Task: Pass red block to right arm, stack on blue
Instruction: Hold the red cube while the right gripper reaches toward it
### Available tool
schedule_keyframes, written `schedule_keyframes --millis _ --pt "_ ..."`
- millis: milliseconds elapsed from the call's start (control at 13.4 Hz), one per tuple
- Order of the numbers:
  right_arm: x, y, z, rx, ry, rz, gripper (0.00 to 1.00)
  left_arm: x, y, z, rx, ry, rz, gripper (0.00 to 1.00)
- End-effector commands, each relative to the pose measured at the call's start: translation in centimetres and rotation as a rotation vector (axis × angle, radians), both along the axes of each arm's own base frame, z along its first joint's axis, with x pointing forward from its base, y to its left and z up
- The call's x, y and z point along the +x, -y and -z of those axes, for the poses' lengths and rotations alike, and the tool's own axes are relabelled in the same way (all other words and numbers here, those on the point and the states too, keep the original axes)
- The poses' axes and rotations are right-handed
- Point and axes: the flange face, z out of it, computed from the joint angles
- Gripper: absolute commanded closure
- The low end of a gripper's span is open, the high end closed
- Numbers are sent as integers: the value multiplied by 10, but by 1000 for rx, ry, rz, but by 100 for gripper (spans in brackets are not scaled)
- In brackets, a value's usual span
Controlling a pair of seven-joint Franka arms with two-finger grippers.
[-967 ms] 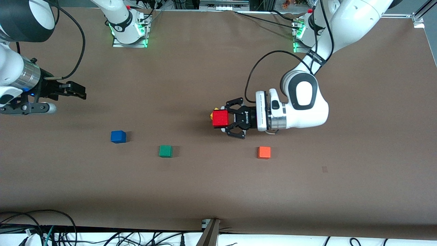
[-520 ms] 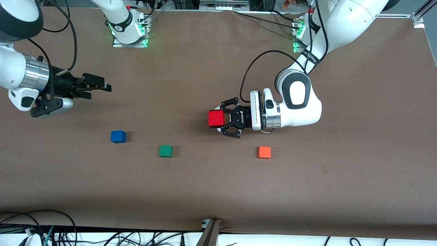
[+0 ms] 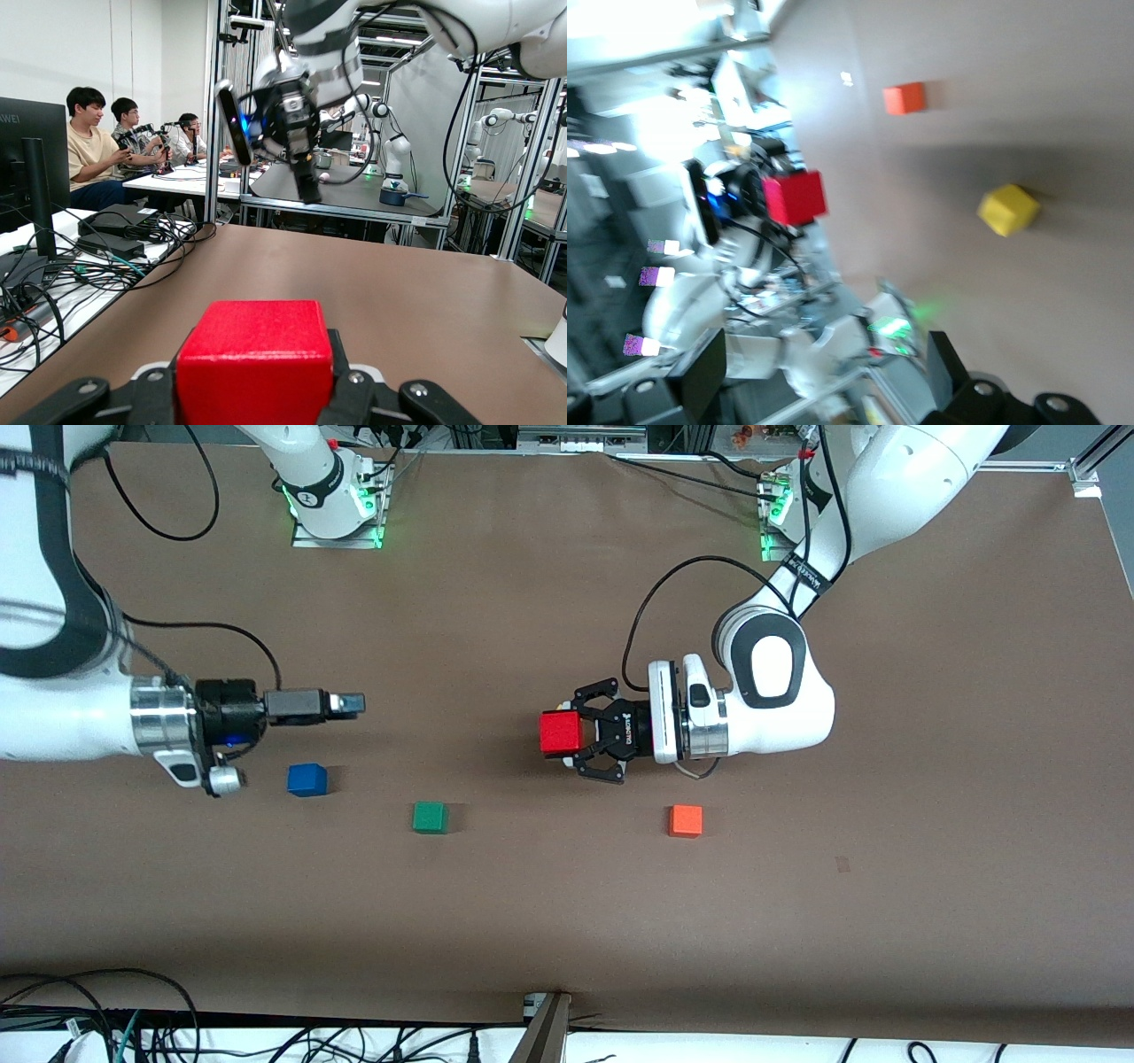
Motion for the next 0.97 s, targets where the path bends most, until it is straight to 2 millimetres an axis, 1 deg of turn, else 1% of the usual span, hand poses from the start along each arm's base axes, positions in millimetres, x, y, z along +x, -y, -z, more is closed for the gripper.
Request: schedule_keyframes --millis 0,223,297,372,446,595,669,743,892 --pt "15 -19 16 136 21 54 0 2 4 -4 -26 20 -14 100" --pt "23 -58 56 321 62 109 0 1 4 -3 -27 18 -15 100" --pt "21 -77 62 336 106 123 0 2 4 -4 -27 19 -15 100" --pt "20 -92 71 336 133 139 0 1 4 -3 -27 18 -15 100" --pt "18 -110 74 349 161 154 0 1 4 -3 -27 18 -14 100" --pt "14 -133 86 368 216 175 0 1 4 -3 -27 18 -14 100" --pt "11 -140 92 365 235 187 0 1 4 -3 -27 18 -14 100" --pt "7 -150 95 365 245 193 0 1 4 -3 -27 18 -14 100" --pt "-2 -163 107 356 284 206 0 1 4 -1 -25 15 -15 100"
